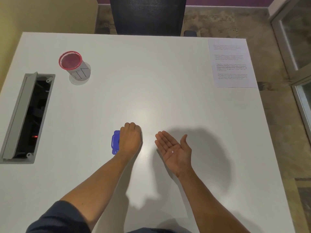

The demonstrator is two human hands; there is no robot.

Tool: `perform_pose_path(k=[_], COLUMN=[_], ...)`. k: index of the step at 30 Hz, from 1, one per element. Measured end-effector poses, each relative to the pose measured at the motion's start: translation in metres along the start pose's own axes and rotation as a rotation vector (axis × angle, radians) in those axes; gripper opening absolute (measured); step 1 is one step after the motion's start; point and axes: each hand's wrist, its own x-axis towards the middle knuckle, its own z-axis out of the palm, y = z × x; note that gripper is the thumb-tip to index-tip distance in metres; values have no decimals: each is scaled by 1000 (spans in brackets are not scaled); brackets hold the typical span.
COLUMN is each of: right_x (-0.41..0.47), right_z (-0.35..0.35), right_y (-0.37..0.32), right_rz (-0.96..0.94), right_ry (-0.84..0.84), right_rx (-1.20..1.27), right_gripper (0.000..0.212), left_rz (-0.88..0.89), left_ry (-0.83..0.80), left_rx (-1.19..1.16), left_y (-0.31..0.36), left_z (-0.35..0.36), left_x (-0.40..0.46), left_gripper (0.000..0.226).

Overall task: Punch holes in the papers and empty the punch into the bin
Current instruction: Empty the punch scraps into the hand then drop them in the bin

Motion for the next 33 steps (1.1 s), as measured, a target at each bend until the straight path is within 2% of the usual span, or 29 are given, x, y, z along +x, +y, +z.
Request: perform_pose_path(k=[4, 7, 15, 19, 23, 28, 33], right_x=[-2, -2, -8, -14, -18, -18, -17], right_z=[4, 5, 17, 22, 26, 30, 33], right_y=[0, 0, 11, 13, 12, 16, 20], right_rz=[-17, -36, -54, -49, -37, -56, -66], right_ry=[3, 29, 80, 47, 44, 40, 16], right_rx=[16, 42, -58, -115, -156, -135, -107], right_gripper=[78, 74, 77, 81, 79, 77, 76], left_rz=[-32, -8, 239, 287, 262, 208, 158], left_ry=[-6, 72, 121, 101, 95, 171, 210], left_rx=[-501, -683, -644, -541, -557, -660, -734], left_y=[8, 22, 63, 69, 69, 64, 53], left_z=[-10, -23, -47, -52, -56, -60, -56], left_x=[-10, -30, -73, -79, -82, -85, -86], left_gripper=[20, 20, 18, 19, 16, 3, 5])
